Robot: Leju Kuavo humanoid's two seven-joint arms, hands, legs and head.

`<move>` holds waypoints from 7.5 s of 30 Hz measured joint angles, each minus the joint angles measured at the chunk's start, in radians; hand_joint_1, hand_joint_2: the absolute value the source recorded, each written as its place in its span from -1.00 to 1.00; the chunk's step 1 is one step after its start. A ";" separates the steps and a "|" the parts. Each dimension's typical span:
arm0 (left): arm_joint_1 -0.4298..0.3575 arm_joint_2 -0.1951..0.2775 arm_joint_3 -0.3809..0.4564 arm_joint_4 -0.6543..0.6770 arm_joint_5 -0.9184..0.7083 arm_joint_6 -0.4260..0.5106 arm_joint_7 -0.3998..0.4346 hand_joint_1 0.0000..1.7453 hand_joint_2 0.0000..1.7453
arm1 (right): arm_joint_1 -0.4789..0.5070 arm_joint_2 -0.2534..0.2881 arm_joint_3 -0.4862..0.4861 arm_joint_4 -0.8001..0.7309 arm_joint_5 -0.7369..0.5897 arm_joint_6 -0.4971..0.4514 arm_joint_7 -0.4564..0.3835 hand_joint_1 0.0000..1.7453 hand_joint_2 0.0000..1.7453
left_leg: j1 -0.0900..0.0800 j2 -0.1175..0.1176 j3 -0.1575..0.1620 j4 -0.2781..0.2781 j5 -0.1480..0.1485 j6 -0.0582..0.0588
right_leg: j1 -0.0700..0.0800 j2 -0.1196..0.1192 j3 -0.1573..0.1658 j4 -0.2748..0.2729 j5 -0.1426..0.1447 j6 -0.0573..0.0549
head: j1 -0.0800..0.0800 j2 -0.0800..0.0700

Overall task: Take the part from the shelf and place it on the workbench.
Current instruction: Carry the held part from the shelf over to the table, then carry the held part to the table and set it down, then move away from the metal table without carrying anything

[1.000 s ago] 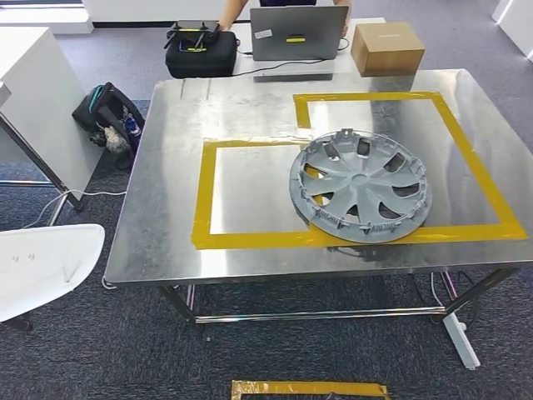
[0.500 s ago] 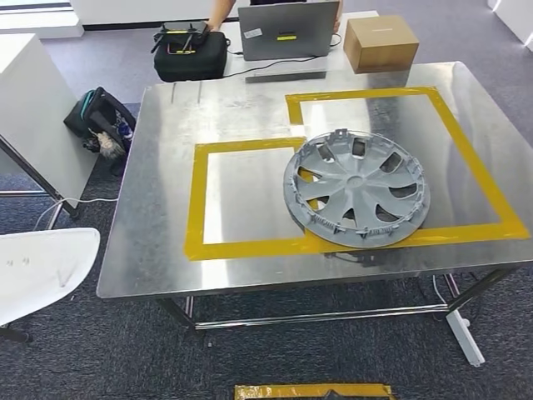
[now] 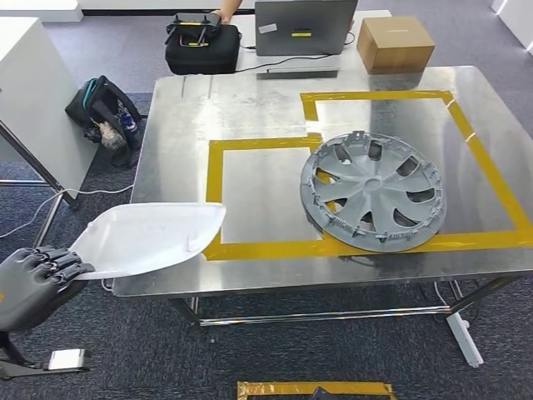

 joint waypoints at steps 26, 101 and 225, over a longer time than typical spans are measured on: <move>-0.191 -0.103 -0.202 0.044 0.002 -0.077 0.056 1.00 1.00 | 0.005 0.003 -0.040 0.014 0.060 0.040 0.013 -1.00 -1.00 | 0.001 0.010 0.008 -0.012 0.004 0.005 | 0.001 0.011 -0.005 0.004 0.001 0.002 | 0.000 0.000; -0.532 -0.355 -0.411 0.173 0.064 -0.360 0.252 1.00 1.00 | 0.032 0.068 -0.216 0.048 0.216 0.186 0.041 -1.00 -1.00 | -0.018 -0.001 -0.047 -0.030 0.082 0.061 | 0.019 0.022 -0.010 0.099 -0.087 0.000 | 0.019 0.000; -0.293 -0.290 -0.206 0.185 -0.040 -0.234 0.365 -1.00 -1.00 | 0.106 0.001 -0.235 -0.070 0.175 0.058 0.120 -1.00 -1.00 | -0.048 0.007 -0.107 0.078 0.015 0.052 | 0.023 0.007 -0.003 0.047 -0.025 -0.027 | 0.017 0.000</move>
